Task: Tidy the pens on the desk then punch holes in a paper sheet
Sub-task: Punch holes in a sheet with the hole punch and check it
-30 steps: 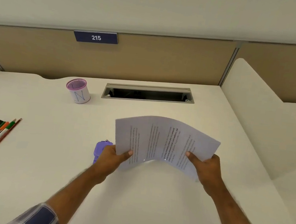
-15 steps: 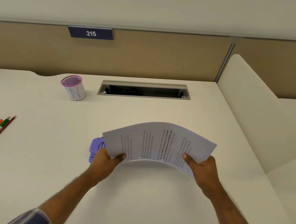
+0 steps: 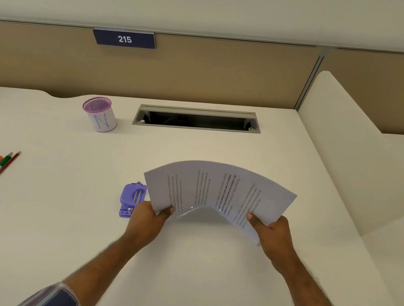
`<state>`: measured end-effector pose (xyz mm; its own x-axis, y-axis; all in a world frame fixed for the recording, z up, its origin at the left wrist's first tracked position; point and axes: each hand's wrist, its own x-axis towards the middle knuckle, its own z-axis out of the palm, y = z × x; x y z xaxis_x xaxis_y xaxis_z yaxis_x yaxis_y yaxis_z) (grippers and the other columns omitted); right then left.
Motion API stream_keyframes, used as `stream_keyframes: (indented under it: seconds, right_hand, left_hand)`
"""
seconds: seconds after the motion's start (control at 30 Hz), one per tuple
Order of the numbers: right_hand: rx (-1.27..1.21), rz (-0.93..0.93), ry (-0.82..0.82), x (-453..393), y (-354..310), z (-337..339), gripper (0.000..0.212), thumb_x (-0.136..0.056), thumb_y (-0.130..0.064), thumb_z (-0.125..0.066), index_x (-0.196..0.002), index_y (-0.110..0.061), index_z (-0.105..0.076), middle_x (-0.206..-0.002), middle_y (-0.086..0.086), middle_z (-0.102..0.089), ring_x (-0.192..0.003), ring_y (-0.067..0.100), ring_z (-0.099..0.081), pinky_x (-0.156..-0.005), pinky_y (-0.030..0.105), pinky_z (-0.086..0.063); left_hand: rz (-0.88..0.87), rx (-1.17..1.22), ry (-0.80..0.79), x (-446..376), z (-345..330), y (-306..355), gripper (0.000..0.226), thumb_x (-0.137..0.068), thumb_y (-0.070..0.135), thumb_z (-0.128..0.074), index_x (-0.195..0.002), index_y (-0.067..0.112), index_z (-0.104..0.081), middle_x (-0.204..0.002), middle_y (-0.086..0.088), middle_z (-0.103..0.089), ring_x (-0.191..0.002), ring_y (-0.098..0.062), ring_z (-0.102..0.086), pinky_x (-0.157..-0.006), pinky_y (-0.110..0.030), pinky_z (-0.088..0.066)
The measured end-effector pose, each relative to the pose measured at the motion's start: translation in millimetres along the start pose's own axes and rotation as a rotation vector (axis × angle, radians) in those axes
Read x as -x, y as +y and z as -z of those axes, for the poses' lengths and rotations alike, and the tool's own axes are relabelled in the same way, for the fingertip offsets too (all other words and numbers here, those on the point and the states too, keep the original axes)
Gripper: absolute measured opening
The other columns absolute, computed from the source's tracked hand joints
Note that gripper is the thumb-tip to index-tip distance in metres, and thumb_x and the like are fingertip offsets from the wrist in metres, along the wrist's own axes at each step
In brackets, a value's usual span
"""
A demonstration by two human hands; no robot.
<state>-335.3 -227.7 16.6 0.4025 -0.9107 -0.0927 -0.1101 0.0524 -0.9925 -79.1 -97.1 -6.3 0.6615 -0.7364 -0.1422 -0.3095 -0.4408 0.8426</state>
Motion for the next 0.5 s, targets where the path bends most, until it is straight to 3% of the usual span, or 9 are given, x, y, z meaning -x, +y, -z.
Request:
stream_keyframes:
  seconds: [0.13, 0.23, 0.3, 0.4, 0.47, 0.5]
  right_hand:
    - [-0.057, -0.056, 0.006, -1.1, -2.4, 3.1, 0.023, -0.085, -0.011, -0.070, -0.098, -0.030, -0.066, -0.101, -0.002, -0.074, -0.090, 0.016, -0.072, -0.074, 0.033, -0.061]
    - [-0.140, -0.156, -0.058, -4.5, -6.0, 3.9, 0.026, -0.083, -0.005, -0.071, -0.100, -0.024, -0.068, -0.103, 0.001, -0.076, -0.091, 0.018, -0.073, -0.081, 0.038, -0.058]
    - [-0.221, -0.207, -0.111, -5.1, -8.2, 2.8, 0.031, -0.082, -0.002, -0.070, -0.105, -0.021, -0.068, -0.105, 0.001, -0.076, -0.096, 0.021, -0.072, -0.083, 0.039, -0.058]
    - [-0.368, -0.258, -0.138, -4.1, -9.6, 0.0, 0.037, -0.082, 0.000, -0.068, -0.114, -0.017, -0.065, -0.109, 0.002, -0.075, -0.099, 0.022, -0.071, -0.077, 0.032, -0.060]
    - [-0.457, -0.278, -0.136, -3.0, -8.9, -3.5, 0.041, -0.078, -0.002, -0.070, -0.115, -0.017, -0.065, -0.112, 0.003, -0.074, -0.103, 0.023, -0.070, -0.078, 0.032, -0.060]
    - [-0.494, -0.287, -0.131, -2.2, -8.5, -5.7, 0.044, -0.075, -0.004, -0.071, -0.116, -0.016, -0.065, -0.113, 0.004, -0.073, -0.104, 0.023, -0.070, -0.080, 0.034, -0.060]
  left_hand:
    - [0.011, -0.010, 0.129, -5.1, 6.5, 18.0, 0.016, -0.090, 0.026, -0.069, -0.104, 0.018, -0.070, -0.083, 0.013, -0.069, -0.072, -0.009, -0.063, -0.052, -0.010, -0.041]
    - [-0.008, 0.031, 0.223, -12.3, 12.9, 35.6, 0.025, -0.089, 0.025, -0.069, -0.113, 0.018, -0.067, -0.093, 0.011, -0.069, -0.078, -0.008, -0.064, -0.055, -0.008, -0.042]
    - [0.006, 0.066, 0.234, -14.9, 15.6, 46.8, 0.047, -0.088, 0.028, -0.071, -0.131, 0.017, -0.056, -0.111, 0.006, -0.066, -0.093, -0.011, -0.064, -0.066, -0.009, -0.045]
    - [0.095, 0.087, 0.304, -13.0, 14.3, 58.3, 0.083, -0.083, 0.037, -0.076, -0.151, 0.015, -0.033, -0.144, -0.003, -0.050, -0.123, -0.021, -0.054, -0.096, -0.033, -0.047]
    - [0.144, 0.121, 0.366, -7.7, 10.7, 61.5, 0.091, -0.082, 0.041, -0.076, -0.154, 0.013, -0.026, -0.155, -0.006, -0.038, -0.137, -0.025, -0.044, -0.110, -0.042, -0.041]
    - [0.171, 0.165, 0.386, -3.4, 7.9, 62.4, 0.090, -0.083, 0.041, -0.075, -0.153, 0.013, -0.026, -0.154, -0.006, -0.039, -0.137, -0.025, -0.044, -0.109, -0.042, -0.041]
